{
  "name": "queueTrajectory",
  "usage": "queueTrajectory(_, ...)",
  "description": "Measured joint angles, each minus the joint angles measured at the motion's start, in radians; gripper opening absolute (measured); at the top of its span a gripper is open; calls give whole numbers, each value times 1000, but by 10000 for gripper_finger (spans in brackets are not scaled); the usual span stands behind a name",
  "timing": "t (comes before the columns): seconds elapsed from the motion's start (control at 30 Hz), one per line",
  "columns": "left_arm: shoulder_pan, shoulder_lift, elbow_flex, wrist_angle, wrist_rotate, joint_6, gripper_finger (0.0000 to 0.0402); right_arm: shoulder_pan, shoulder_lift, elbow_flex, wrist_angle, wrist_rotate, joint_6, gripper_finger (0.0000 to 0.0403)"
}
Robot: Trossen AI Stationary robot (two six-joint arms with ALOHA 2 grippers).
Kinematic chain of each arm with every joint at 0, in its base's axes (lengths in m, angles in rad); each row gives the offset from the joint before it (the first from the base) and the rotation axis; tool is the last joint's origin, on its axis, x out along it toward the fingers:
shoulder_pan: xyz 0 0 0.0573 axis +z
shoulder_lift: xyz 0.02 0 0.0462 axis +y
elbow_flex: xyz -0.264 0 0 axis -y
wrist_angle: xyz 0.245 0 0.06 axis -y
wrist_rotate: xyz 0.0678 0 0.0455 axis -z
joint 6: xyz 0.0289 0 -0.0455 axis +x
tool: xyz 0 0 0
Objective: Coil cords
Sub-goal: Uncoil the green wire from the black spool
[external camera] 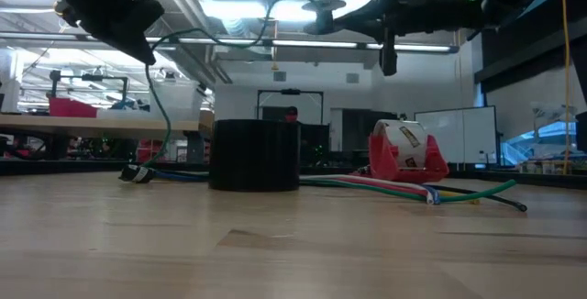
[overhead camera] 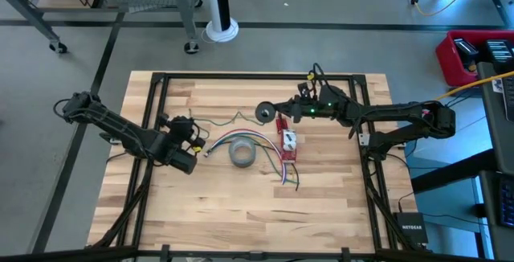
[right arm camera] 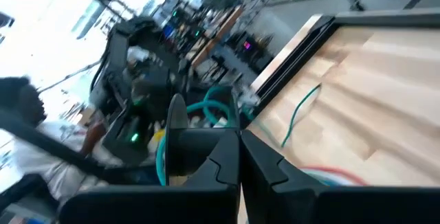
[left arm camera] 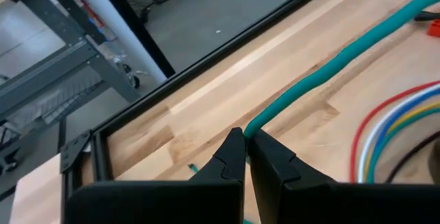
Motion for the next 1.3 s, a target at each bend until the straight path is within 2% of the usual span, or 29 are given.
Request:
queueTrajectory(0.23, 0, 0, -11, -97, 54, -125, 0, 0, 0, 0, -5, -34, 0, 2)
queueTrajectory(0.4, 0, 0, -125, -68, 149, -271, 0, 0, 0, 0, -5, -54, 0, 2)
queueTrajectory(0.6, -4, 1, -260, 36, 155, -393, 0, 0, 0, 0, -6, -102, 0, 2)
queueTrajectory(0.77, -4, 1, -333, 57, 150, -488, 0, 0, 0, 0, -15, -175, 11, 2)
queueTrajectory(1.03, -2, 0, -354, 90, 130, -481, 7, 0, 0, 0, -14, -204, 51, 2)
queueTrajectory(1.3, -2, 0, -354, 221, 164, -381, 67, 0, 0, 0, -13, -210, 52, 2)
